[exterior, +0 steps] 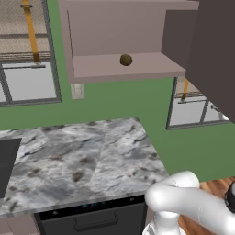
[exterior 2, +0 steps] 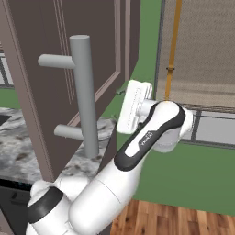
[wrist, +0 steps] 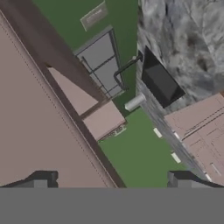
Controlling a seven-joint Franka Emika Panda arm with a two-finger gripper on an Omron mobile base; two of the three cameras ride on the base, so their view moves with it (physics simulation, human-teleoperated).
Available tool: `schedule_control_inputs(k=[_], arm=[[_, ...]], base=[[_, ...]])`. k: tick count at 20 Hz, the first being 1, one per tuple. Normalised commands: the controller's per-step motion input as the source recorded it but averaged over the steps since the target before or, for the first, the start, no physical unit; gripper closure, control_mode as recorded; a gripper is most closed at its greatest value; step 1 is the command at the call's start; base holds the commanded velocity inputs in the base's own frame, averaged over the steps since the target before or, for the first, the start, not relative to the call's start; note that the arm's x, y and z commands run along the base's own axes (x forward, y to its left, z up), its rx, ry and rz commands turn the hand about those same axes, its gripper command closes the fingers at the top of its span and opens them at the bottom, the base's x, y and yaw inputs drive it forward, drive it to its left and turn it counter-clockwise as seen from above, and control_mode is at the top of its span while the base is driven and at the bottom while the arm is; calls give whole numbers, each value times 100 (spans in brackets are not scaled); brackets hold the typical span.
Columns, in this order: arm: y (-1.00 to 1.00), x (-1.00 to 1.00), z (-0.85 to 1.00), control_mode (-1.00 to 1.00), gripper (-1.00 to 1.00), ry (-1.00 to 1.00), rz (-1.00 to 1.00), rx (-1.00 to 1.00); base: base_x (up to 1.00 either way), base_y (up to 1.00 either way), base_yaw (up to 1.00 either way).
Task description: Pick the kiwi from the counter and place it in the cabinet. Then close the cabinet.
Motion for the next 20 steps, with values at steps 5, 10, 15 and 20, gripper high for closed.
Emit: schedule_control_inputs(k=[5,10,15,20], arm=[[82,11,38,-100,-100,-1,-1,-8],[88,8,40,-100,-100,-3,-2,-10],[88,35,22,-100,-100,-1,-10,-14],[100,95,-7,-100,-100,2,-36,-31]], base=[[0,0,0],[0,0,0],[0,0,0],[0,0,0]])
